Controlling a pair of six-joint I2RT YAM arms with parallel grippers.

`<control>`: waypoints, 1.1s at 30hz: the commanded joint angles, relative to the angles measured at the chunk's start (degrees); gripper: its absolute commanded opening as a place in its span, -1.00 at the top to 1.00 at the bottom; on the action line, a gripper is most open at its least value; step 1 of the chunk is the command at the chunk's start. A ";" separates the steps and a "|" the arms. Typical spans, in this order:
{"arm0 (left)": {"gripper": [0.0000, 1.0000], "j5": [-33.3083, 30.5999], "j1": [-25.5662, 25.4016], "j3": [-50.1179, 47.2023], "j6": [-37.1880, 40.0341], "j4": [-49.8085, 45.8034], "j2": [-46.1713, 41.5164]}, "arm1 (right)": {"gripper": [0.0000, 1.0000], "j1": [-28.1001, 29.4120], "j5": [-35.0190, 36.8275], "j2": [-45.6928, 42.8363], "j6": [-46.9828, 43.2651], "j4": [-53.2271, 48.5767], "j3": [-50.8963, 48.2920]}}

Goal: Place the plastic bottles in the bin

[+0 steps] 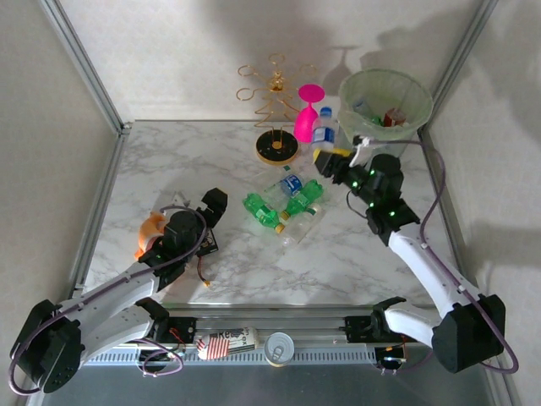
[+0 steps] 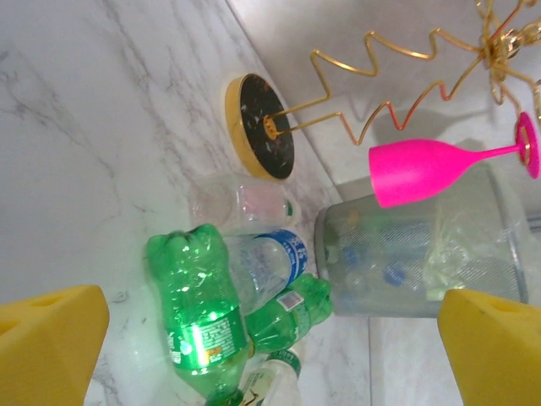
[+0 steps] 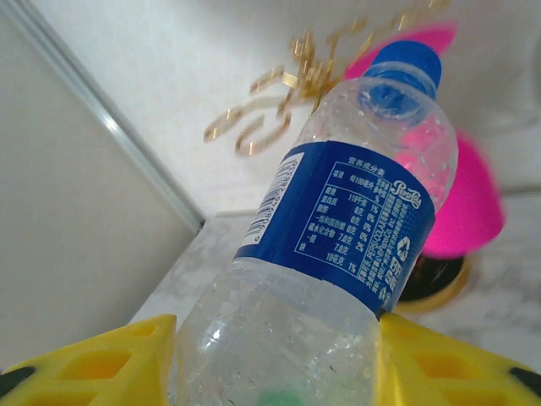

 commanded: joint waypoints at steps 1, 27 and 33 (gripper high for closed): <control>-0.99 2.80 0.93 -0.94 1.71 0.73 0.71 | -0.08 -3.37 1.67 2.04 -4.12 -4.78 7.09; -0.99 8.45 1.56 -2.03 3.05 2.62 5.12 | -0.57 -21.09 7.88 28.85 0.18 -20.37 37.15; -0.99 8.60 1.60 -1.98 3.11 2.01 4.98 | -0.89 -21.08 9.42 25.98 -0.47 -20.56 38.73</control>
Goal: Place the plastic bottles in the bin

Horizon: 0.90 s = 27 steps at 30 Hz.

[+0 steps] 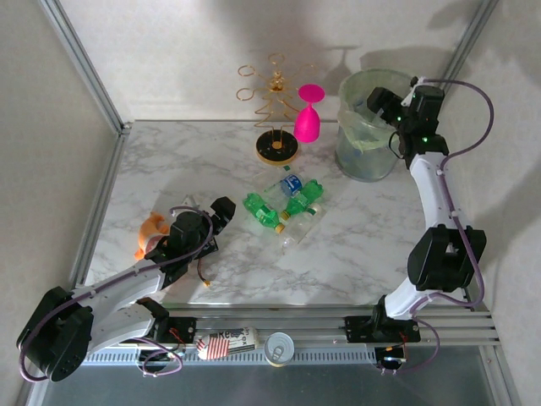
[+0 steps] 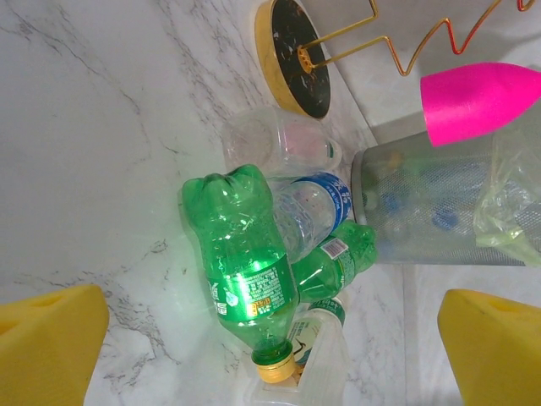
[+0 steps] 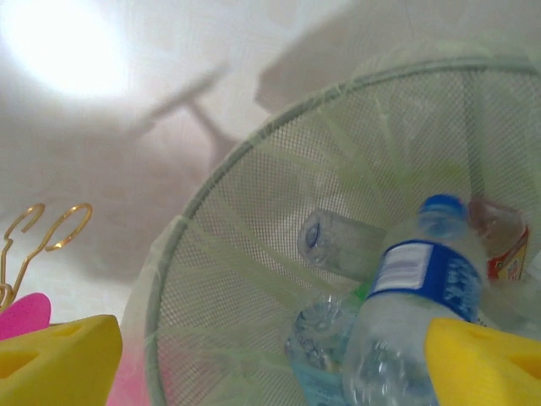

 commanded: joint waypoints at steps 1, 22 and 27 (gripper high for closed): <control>-0.99 0.92 0.68 -0.53 0.98 0.63 0.15 | -0.92 -0.32 1.98 -3.58 -0.69 -0.09 1.83; -0.99 5.38 0.40 6.31 1.95 -0.33 10.02 | -0.98 19.18 -1.15 -28.46 -2.55 7.11 -27.73; -0.99 4.20 -0.32 10.96 1.55 -5.87 16.05 | -0.98 25.58 0.53 -30.45 -1.82 7.88 -34.92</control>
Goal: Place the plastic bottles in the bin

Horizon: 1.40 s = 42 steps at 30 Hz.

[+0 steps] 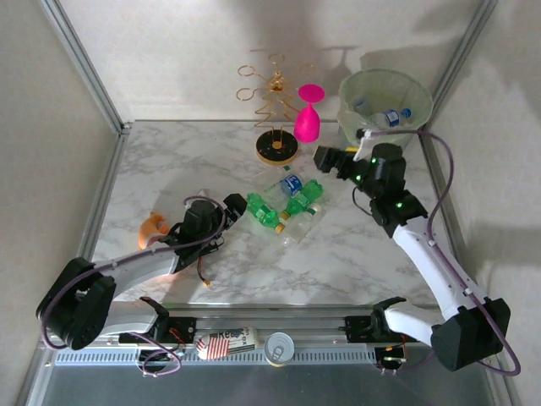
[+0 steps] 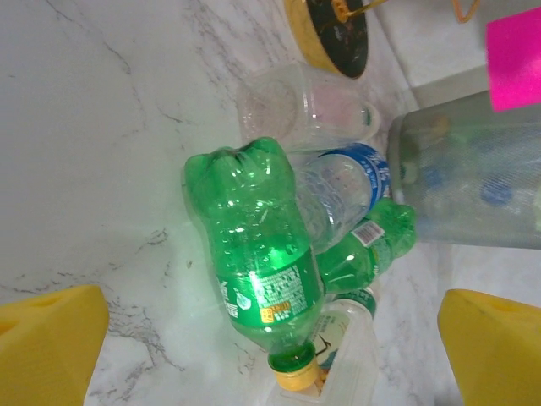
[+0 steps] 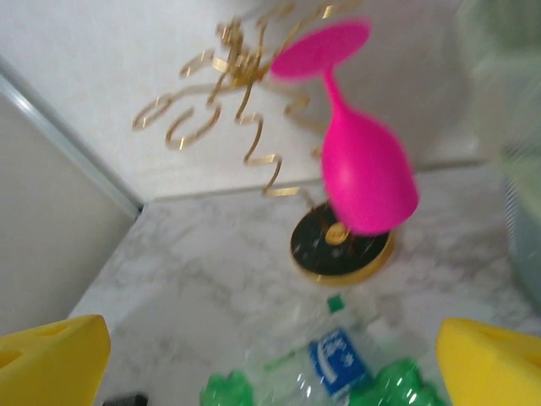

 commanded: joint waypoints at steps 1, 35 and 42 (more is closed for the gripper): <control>-0.99 -0.15 -0.66 3.84 0.11 -4.53 3.65 | -0.98 3.16 1.64 -2.13 1.04 2.13 -3.49; -0.68 -12.10 -6.22 29.54 -7.74 -20.93 32.61 | -0.97 9.49 7.27 -12.58 5.16 1.59 -20.30; -0.40 -12.53 -6.13 26.73 -8.17 -19.75 31.57 | -0.98 9.68 6.71 -13.00 5.73 1.85 -20.99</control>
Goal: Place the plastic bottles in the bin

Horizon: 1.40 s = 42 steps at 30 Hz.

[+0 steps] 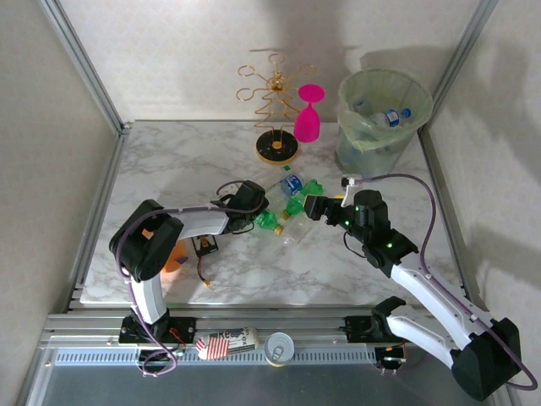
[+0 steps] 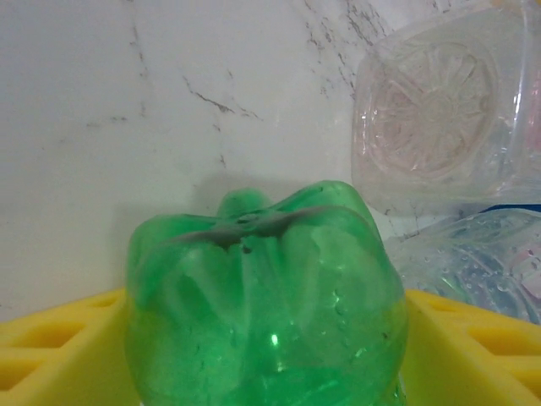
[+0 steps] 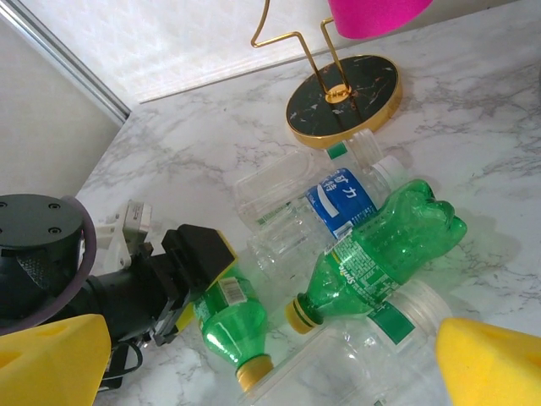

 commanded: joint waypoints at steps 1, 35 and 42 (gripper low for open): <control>-0.37 -1.76 -0.32 -1.93 -0.09 -0.52 -0.57 | -0.98 0.58 -0.05 -0.75 1.09 1.38 -0.89; -0.23 4.11 -1.72 -20.67 9.70 16.98 -33.78 | -0.97 15.29 -14.35 25.63 -0.13 19.00 6.73; -0.23 5.17 -1.90 -23.37 10.36 20.57 -37.26 | -0.88 16.23 -17.02 30.37 0.65 20.80 10.38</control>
